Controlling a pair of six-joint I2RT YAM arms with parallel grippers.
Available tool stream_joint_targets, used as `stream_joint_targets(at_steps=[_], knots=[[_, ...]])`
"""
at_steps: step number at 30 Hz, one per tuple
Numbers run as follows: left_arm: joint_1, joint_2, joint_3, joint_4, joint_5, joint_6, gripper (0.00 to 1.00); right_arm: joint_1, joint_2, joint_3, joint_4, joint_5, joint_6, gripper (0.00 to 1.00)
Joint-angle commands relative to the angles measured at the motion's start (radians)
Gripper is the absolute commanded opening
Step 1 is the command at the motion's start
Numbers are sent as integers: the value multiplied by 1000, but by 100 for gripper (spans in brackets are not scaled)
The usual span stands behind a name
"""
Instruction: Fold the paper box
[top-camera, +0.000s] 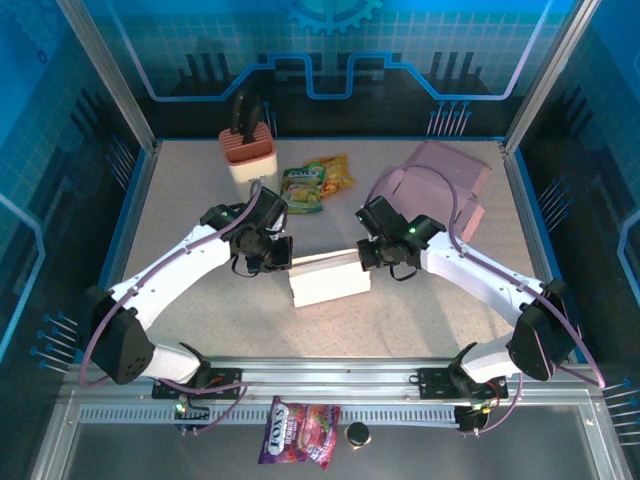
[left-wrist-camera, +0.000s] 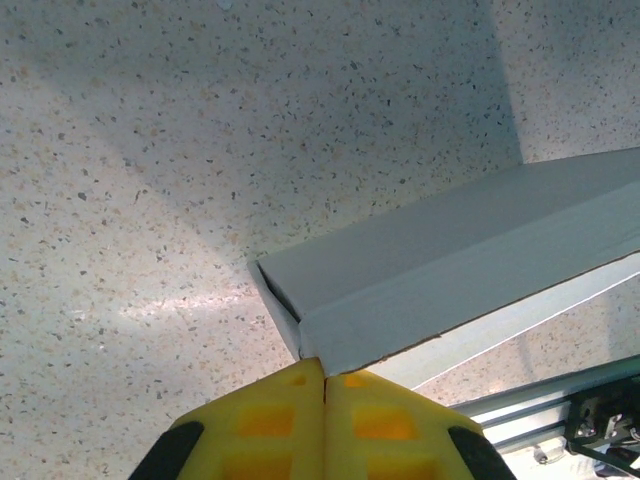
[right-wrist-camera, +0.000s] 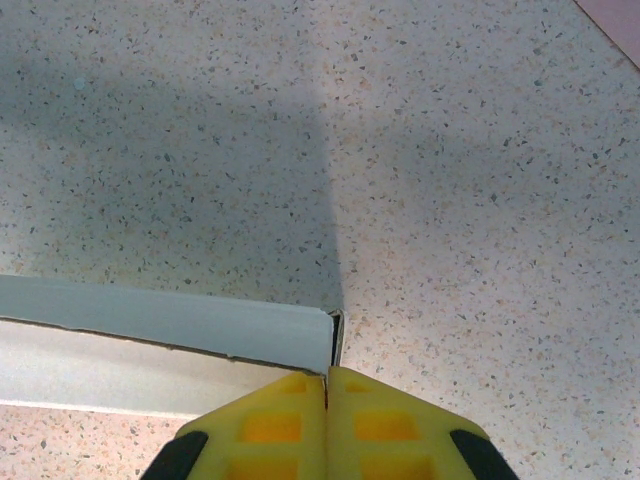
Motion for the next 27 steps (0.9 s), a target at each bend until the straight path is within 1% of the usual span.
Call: stream_joint_targets(at_steps=[1, 6, 12, 16, 22, 27], knots=[[-14, 21, 35, -7, 71, -47, 0, 28, 3, -22, -33, -30, 17, 0], [-9, 46, 76, -47, 93, -46, 0, 28, 1, -25, -33, -29, 18, 0], [-9, 43, 60, -46, 107, -43, 0, 28, -3, -28, -37, -26, 20, 0], [-8, 41, 51, -26, 116, -57, 0, 28, -3, -31, -35, -30, 22, 0], [0, 66, 77, -55, 127, -100, 0, 28, -6, -33, -34, -32, 23, 0], [-1, 67, 75, -54, 126, -109, 0, 28, -9, -36, -32, -32, 24, 0]])
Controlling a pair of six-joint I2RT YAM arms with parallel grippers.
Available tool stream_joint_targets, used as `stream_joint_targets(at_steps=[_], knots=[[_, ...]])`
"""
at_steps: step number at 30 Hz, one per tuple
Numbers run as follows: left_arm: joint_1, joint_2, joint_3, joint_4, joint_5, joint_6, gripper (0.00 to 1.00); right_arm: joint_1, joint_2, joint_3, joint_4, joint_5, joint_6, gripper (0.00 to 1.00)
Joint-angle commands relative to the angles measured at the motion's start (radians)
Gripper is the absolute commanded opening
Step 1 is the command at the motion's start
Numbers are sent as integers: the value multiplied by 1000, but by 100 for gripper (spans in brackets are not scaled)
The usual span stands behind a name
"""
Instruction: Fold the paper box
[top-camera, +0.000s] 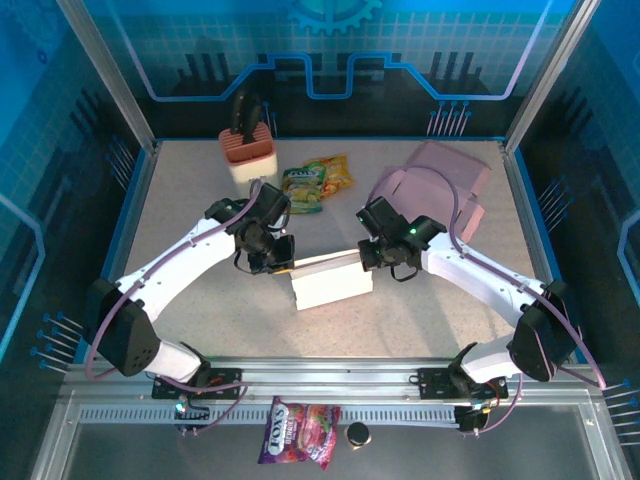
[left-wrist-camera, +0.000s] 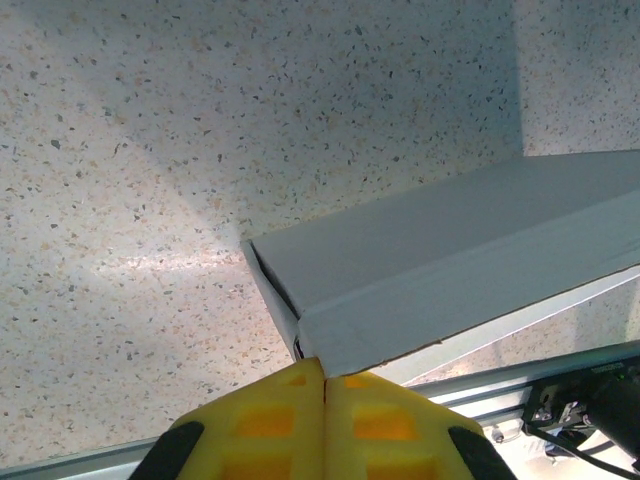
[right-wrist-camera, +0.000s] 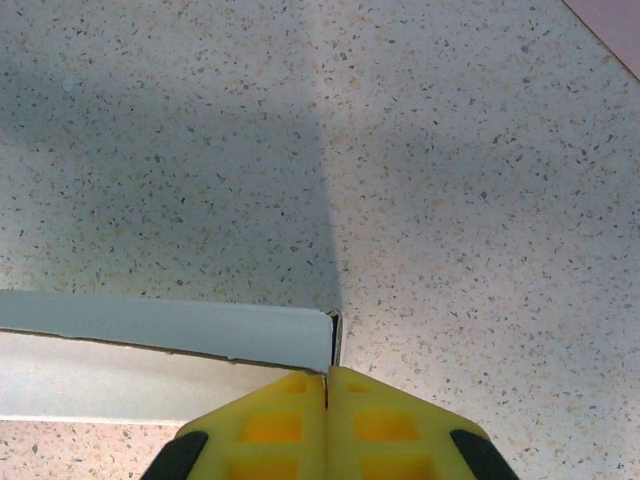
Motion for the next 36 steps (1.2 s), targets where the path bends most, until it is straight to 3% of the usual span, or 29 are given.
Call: stream_joint_targets(at_steps=[1, 8, 21, 28, 36], knots=[[-5, 17, 23, 4, 74, -31, 0, 28, -4, -29, -31, -41, 17, 0], [-8, 20, 17, 10, 90, -24, 0, 28, -2, -26, -30, -40, 17, 0], [-64, -68, -131, 166, 36, 72, 0, 28, -12, -34, -28, -35, 28, 0], [-106, -109, -191, 243, -28, 28, 0, 34, -39, -55, -14, -31, 38, 0], [-108, -76, -144, 265, -79, 7, 0, 38, -50, -48, 20, -11, 42, 0]])
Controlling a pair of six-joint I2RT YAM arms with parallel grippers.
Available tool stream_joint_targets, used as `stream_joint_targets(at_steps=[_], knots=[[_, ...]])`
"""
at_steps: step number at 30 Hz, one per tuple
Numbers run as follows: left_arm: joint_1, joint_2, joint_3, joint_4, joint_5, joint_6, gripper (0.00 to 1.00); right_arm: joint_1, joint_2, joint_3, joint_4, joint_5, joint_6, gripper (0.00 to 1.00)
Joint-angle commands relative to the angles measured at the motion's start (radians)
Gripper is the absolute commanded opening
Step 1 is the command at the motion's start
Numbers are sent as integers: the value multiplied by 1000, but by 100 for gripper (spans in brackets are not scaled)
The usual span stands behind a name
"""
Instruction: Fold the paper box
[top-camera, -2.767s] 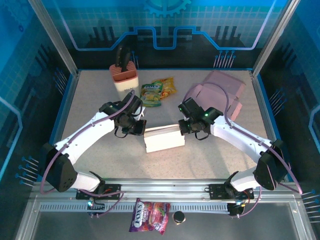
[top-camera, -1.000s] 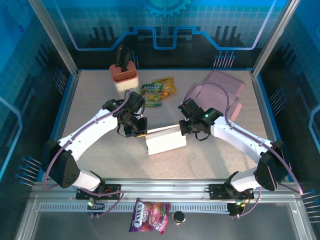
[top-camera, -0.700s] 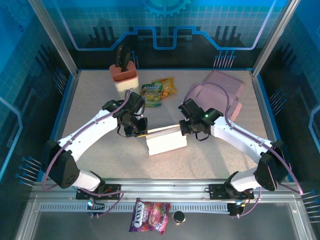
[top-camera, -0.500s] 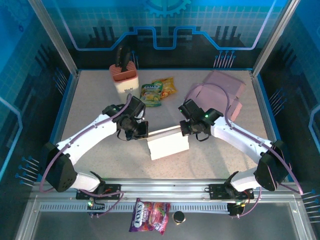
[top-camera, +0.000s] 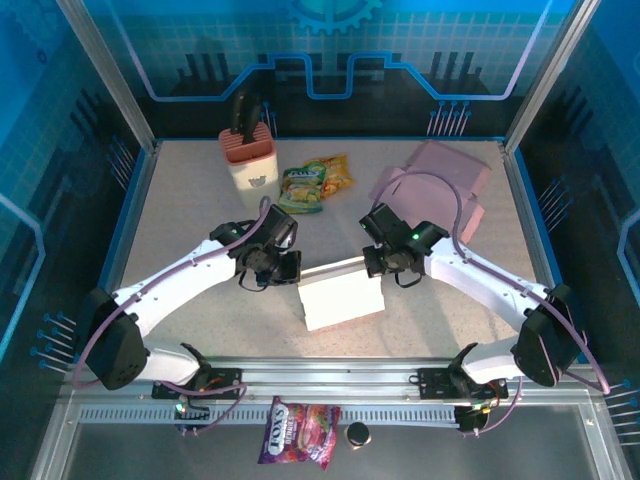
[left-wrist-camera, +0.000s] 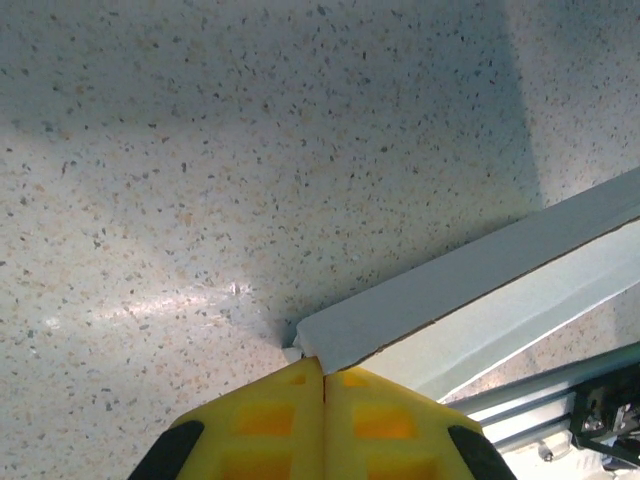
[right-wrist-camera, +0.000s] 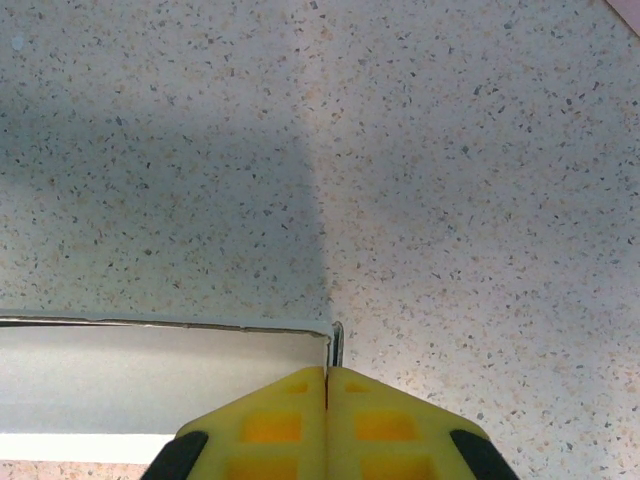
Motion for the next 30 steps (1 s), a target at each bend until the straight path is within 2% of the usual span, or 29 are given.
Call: stream_joint_targets(at_steps=[1, 15, 30], knots=[[-10, 15, 44, 72, -21, 1, 0, 33, -13, 10, 52, -22, 13, 0], [51, 69, 151, 154, -109, 123, 0, 16, 22, 47, 220, 27, -12, 0], [21, -67, -105, 311, -136, 198, 0, 29, -19, -47, 264, 26, 14, 0]])
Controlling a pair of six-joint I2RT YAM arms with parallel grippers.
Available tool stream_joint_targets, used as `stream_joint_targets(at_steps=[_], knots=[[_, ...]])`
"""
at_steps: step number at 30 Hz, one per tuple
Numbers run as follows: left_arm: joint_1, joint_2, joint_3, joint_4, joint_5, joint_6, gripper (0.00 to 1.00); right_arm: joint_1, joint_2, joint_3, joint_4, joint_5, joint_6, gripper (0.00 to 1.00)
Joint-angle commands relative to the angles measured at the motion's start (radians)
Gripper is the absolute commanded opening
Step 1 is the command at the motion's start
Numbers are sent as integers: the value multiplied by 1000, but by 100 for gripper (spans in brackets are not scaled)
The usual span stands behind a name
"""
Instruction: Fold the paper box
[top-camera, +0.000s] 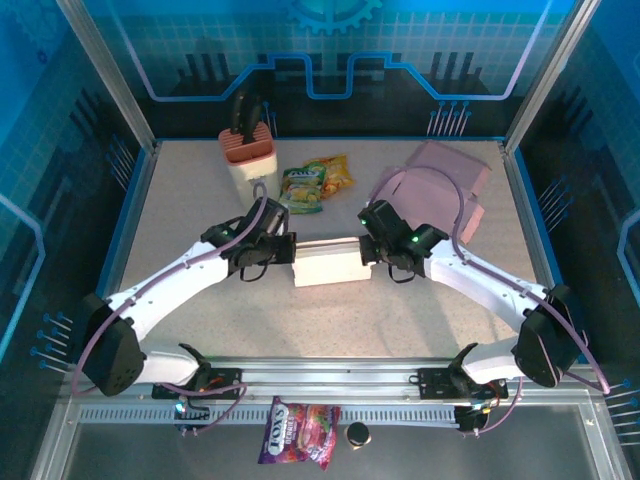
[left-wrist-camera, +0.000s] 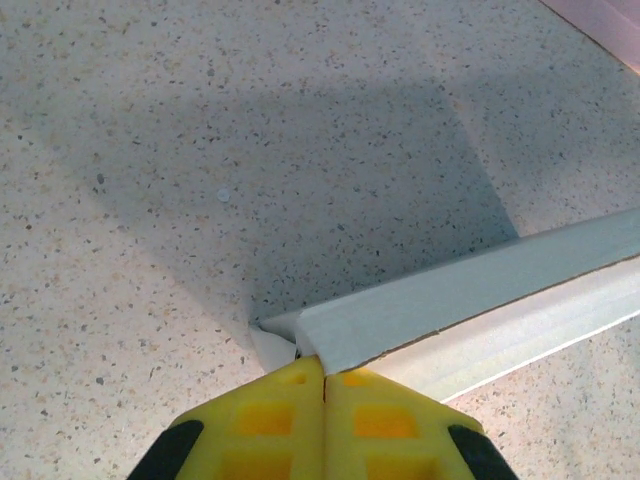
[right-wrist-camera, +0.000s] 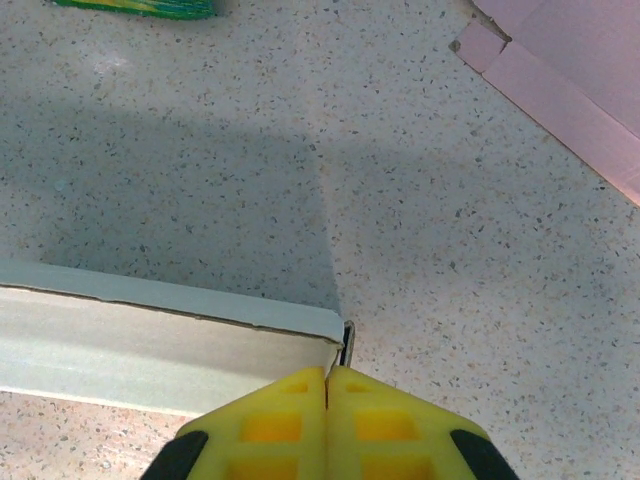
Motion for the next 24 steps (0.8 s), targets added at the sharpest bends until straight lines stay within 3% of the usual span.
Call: stream_joint_targets(at_steps=[1, 24], knots=[[-35, -25, -59, 65, 45, 39, 0, 32, -13, -17, 57, -69, 15, 0], [-162, -25, -148, 16, -124, 6, 0, 54, -26, -28, -1, -43, 37, 0]])
